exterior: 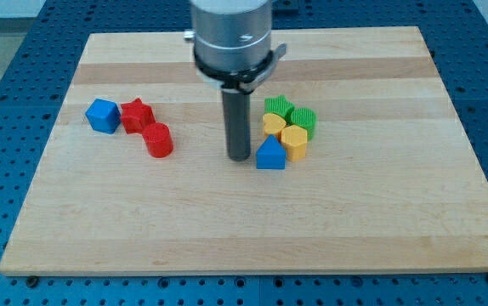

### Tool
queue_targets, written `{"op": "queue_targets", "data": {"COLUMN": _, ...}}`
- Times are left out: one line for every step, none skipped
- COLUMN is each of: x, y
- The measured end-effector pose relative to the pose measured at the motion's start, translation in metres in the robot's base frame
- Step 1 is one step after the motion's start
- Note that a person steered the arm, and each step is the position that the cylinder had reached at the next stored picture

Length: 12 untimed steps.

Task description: Push the red circle towards the group of blocks

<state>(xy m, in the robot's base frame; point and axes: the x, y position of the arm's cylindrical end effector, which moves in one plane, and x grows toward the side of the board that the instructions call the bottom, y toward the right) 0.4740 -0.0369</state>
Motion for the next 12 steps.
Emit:
{"op": "queue_targets", "data": {"x": 0.019, "y": -0.041}}
{"op": "queue_targets", "data": {"x": 0.038, "y": -0.095}}
{"op": "queue_targets", "data": {"x": 0.034, "y": -0.155}}
{"op": "queue_targets", "data": {"x": 0.006, "y": -0.191}}
{"op": "queue_targets", "data": {"x": -0.024, "y": -0.200}}
{"op": "queue_targets", "data": {"x": -0.030, "y": -0.184}}
{"op": "queue_targets", "data": {"x": -0.030, "y": -0.152}}
{"op": "queue_targets", "data": {"x": -0.030, "y": -0.123}}
{"op": "queue_targets", "data": {"x": -0.031, "y": -0.098}}
{"op": "queue_targets", "data": {"x": -0.035, "y": -0.080}}
{"op": "queue_targets", "data": {"x": -0.035, "y": -0.058}}
{"op": "queue_targets", "data": {"x": -0.035, "y": -0.049}}
